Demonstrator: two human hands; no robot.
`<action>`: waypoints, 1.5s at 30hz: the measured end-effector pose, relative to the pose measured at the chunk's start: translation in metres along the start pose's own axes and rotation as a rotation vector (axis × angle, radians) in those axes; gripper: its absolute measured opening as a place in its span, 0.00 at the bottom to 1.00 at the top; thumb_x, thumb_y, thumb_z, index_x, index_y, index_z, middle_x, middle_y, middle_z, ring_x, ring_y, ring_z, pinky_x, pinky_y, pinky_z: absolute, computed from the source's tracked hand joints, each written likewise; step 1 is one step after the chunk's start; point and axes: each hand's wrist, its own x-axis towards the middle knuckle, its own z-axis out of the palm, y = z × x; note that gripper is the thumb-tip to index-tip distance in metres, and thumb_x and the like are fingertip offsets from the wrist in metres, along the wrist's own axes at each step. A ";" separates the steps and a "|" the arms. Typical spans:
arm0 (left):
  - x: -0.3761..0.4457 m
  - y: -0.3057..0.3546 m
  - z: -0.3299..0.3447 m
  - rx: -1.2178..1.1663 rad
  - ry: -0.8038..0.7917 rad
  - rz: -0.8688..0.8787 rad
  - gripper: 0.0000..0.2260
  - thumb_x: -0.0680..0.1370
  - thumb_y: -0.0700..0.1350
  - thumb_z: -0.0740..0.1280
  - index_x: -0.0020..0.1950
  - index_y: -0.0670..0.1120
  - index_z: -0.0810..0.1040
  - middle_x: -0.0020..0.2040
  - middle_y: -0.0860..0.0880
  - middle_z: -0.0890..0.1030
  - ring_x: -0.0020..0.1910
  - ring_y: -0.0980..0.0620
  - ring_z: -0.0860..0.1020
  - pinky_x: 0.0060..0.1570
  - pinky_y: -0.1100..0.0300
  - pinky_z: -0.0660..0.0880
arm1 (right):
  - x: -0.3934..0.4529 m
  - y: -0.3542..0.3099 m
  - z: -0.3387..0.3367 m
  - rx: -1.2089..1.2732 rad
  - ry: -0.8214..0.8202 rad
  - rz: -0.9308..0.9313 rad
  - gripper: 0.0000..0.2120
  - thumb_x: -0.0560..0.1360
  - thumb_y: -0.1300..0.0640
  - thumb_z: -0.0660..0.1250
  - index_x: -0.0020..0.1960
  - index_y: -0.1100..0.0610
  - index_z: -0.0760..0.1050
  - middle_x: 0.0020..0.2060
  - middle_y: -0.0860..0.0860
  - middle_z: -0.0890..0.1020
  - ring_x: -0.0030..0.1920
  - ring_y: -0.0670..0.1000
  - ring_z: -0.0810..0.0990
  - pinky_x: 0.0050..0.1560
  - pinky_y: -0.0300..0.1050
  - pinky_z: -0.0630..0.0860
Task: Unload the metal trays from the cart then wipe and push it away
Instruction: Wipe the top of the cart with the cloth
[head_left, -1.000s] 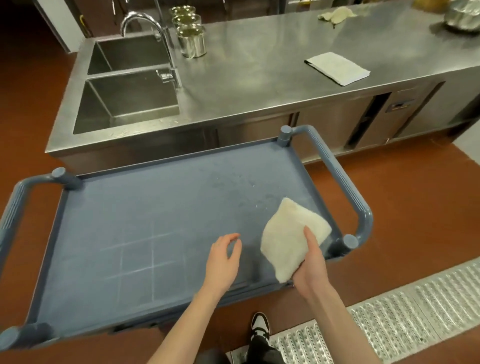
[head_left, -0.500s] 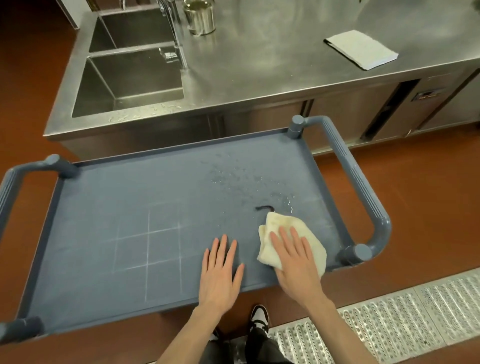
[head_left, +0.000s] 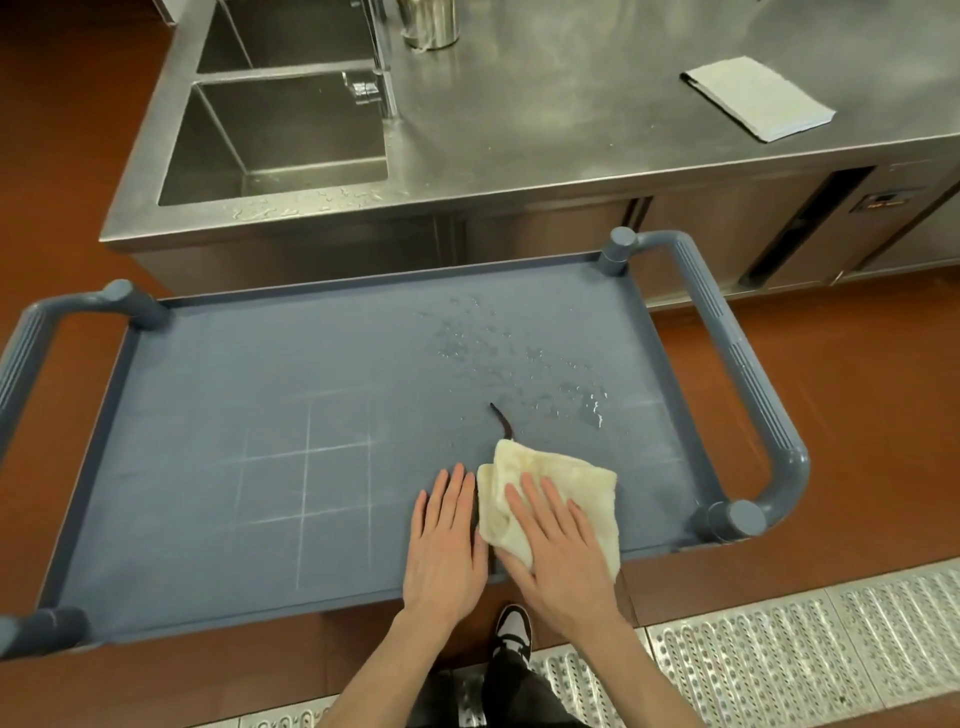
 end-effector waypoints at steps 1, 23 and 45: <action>0.000 0.001 0.000 0.006 0.003 -0.014 0.27 0.87 0.54 0.51 0.86 0.49 0.57 0.86 0.49 0.56 0.86 0.50 0.51 0.83 0.47 0.47 | -0.001 0.009 -0.002 -0.016 -0.003 0.010 0.33 0.84 0.34 0.53 0.85 0.46 0.55 0.85 0.45 0.54 0.85 0.49 0.52 0.80 0.54 0.56; 0.001 0.001 0.001 0.047 0.032 -0.048 0.27 0.87 0.55 0.48 0.85 0.50 0.60 0.86 0.47 0.59 0.86 0.46 0.54 0.83 0.42 0.55 | 0.050 0.002 -0.002 -0.116 0.003 -0.025 0.33 0.85 0.34 0.46 0.86 0.48 0.51 0.85 0.49 0.52 0.85 0.54 0.45 0.82 0.59 0.48; 0.003 0.005 0.001 -0.007 0.039 -0.075 0.27 0.86 0.54 0.50 0.86 0.51 0.58 0.87 0.49 0.56 0.86 0.49 0.50 0.84 0.43 0.51 | 0.039 0.085 -0.022 -0.120 0.109 0.408 0.37 0.82 0.31 0.45 0.86 0.47 0.46 0.85 0.49 0.52 0.85 0.59 0.46 0.79 0.73 0.48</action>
